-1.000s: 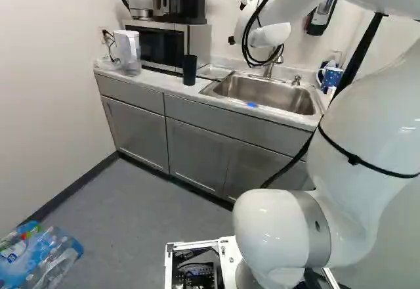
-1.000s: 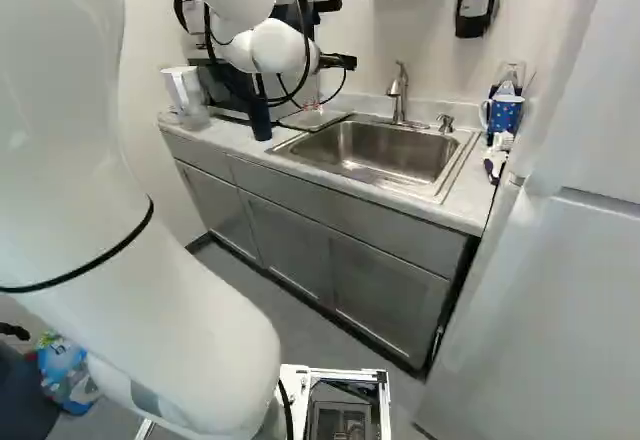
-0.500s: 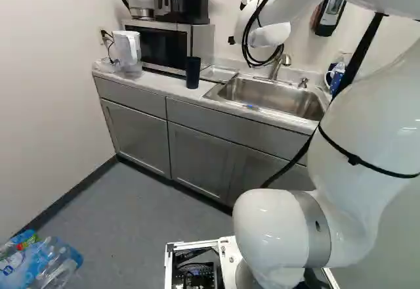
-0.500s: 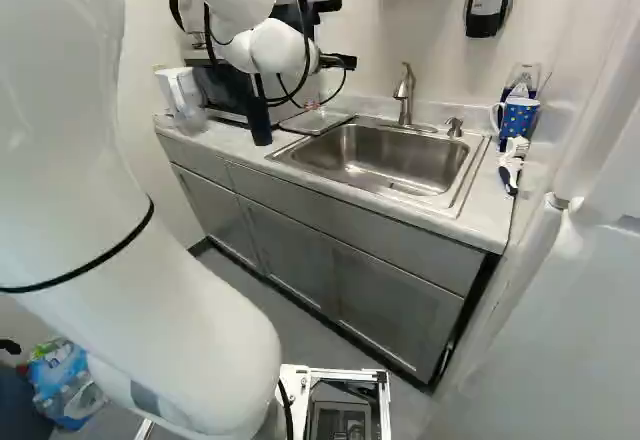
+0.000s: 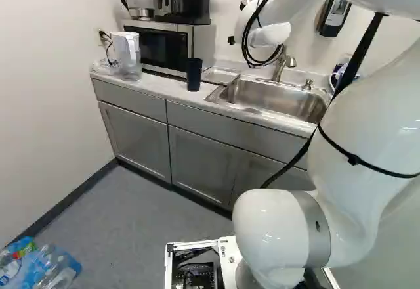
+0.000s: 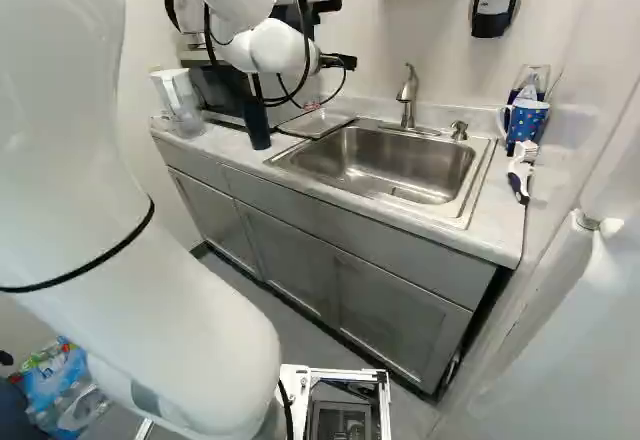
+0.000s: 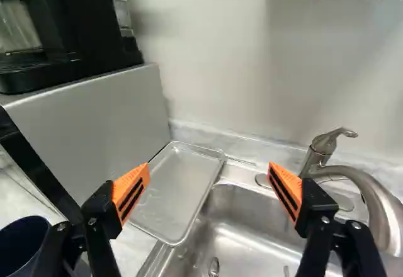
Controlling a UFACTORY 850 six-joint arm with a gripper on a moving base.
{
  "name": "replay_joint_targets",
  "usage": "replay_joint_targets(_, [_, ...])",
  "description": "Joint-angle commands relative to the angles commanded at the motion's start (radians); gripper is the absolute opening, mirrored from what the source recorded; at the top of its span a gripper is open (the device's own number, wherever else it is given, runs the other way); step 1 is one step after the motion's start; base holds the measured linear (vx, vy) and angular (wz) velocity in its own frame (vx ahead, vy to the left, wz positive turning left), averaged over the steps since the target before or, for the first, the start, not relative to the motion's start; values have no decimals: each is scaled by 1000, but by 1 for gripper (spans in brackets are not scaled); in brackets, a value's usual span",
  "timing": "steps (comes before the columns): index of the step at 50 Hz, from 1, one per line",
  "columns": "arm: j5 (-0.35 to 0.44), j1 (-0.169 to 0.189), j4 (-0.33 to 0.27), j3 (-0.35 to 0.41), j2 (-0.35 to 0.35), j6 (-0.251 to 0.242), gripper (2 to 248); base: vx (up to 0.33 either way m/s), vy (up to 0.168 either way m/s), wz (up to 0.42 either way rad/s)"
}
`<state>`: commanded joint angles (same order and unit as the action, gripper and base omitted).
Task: Rinse the cup and place it in the tray
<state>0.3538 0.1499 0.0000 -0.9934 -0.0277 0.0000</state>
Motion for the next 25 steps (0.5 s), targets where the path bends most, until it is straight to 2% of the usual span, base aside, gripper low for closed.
replay_joint_targets(25, [0,0,0,0,0,0,247,35,1,1])
